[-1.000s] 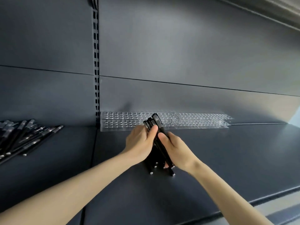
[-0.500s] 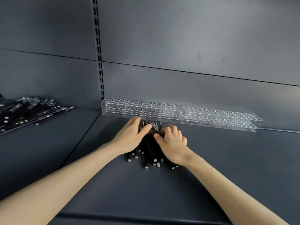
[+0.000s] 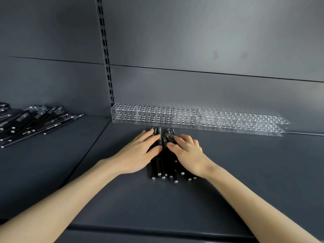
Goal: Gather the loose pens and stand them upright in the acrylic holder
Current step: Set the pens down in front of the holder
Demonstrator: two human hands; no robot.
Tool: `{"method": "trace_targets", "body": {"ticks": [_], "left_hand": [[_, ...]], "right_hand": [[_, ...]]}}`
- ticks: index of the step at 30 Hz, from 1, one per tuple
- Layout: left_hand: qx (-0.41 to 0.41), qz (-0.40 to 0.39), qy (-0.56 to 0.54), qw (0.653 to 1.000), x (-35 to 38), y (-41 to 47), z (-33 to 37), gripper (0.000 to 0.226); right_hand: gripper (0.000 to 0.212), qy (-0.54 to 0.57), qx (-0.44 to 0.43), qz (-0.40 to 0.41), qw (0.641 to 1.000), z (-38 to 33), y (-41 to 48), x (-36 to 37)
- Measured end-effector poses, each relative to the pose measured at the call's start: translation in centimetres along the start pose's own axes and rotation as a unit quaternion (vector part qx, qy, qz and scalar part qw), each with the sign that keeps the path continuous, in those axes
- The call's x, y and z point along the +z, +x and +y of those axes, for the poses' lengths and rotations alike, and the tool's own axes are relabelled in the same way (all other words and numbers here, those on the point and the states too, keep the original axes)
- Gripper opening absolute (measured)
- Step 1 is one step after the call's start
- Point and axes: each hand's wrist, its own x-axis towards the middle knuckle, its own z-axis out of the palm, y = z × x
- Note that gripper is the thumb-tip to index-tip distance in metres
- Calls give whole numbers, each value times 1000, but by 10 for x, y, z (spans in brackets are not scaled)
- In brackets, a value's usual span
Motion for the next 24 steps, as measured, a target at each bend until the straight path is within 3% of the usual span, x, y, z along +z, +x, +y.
{"method": "trace_targets", "body": {"ticks": [4, 12, 24], "left_hand": [[21, 53, -22, 998, 1, -4, 1, 54], [54, 174, -60, 981, -1, -7, 3, 25], [58, 194, -30, 979, 1, -9, 3, 19]], "right_hand": [[50, 15, -6, 32, 999, -1, -3, 2], [43, 18, -39, 101, 994, 6, -4, -2], [21, -18, -59, 154, 986, 12, -2, -4]]}}
